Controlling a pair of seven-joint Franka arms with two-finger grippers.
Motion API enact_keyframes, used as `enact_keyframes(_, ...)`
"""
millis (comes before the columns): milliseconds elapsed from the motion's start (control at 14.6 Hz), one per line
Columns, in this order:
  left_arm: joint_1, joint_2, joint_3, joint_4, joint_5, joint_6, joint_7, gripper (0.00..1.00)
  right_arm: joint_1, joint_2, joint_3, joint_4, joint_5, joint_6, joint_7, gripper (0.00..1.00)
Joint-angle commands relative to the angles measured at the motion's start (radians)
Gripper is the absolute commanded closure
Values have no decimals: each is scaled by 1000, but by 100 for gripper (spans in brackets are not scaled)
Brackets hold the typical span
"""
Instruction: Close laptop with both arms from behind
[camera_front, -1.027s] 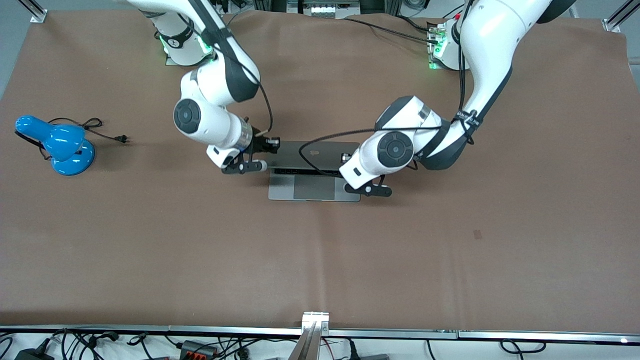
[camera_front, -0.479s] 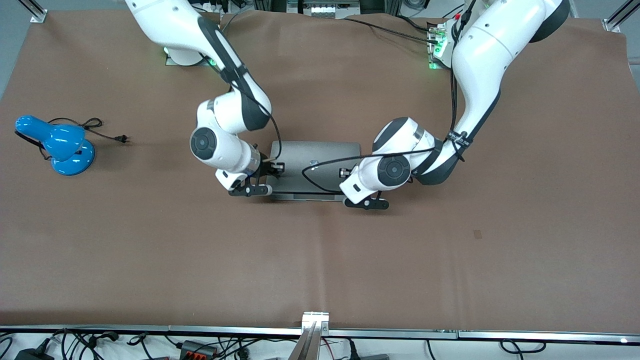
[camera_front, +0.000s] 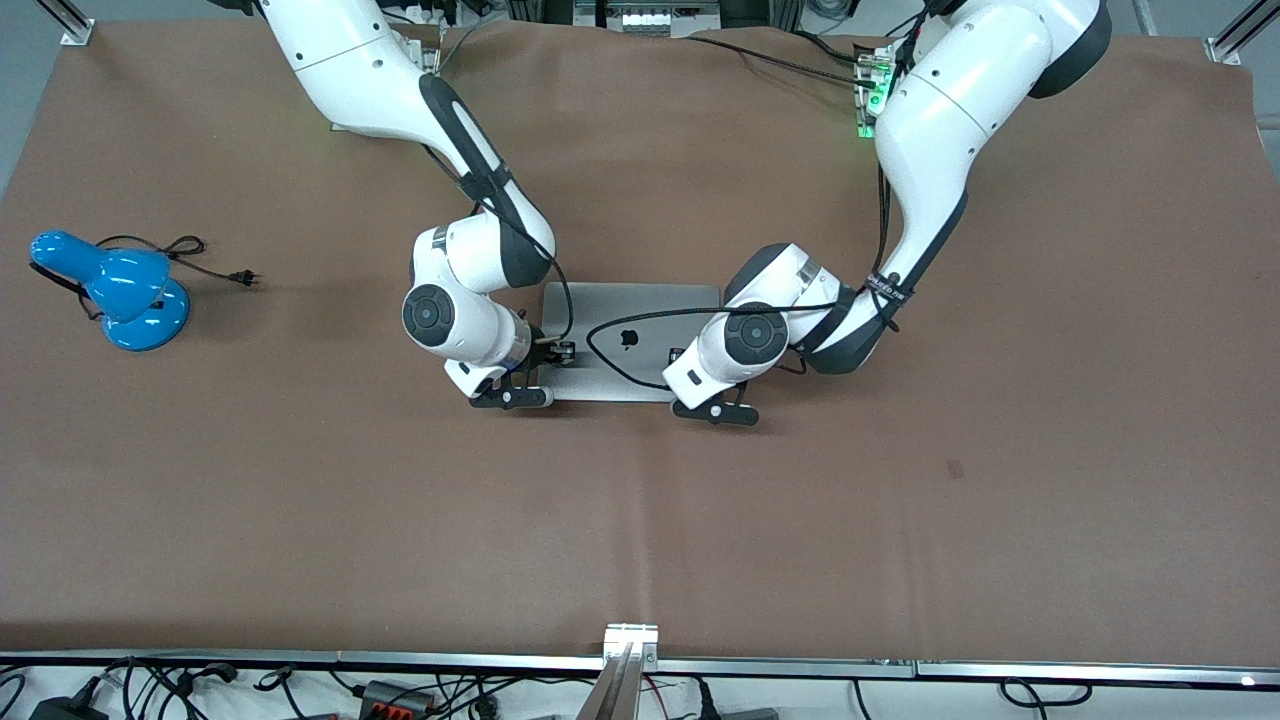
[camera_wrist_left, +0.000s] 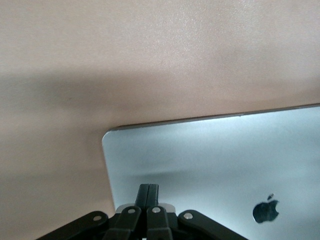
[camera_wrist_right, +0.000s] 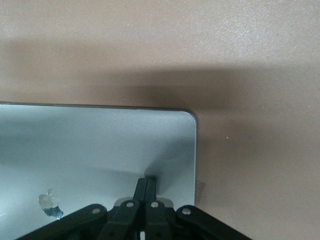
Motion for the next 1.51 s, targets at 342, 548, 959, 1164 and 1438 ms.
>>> enact_keyframes(342, -8, 5, 8, 41, 70, 0, -5, 99, 10, 13, -31, 44, -18, -19, -7, 100)
enact_keyframes(548, 26, -108, -4, 51, 56, -84, -5, 99, 11, -55, -76, 45, -21, -95, -7, 100)
enact_keyframes(959, 222, -288, -105, 65, 50, -290, 55, 99, -1, -243, -224, 65, -223, -305, -45, 100)
enact_keyframes(1164, 310, -367, -116, 67, 42, -360, 209, 98, -9, -280, -326, 226, -296, -546, -132, 100)
enact_keyframes(1438, 341, -553, 84, 51, -118, -562, 345, 81, -23, -277, -418, 416, -329, -752, -183, 0)
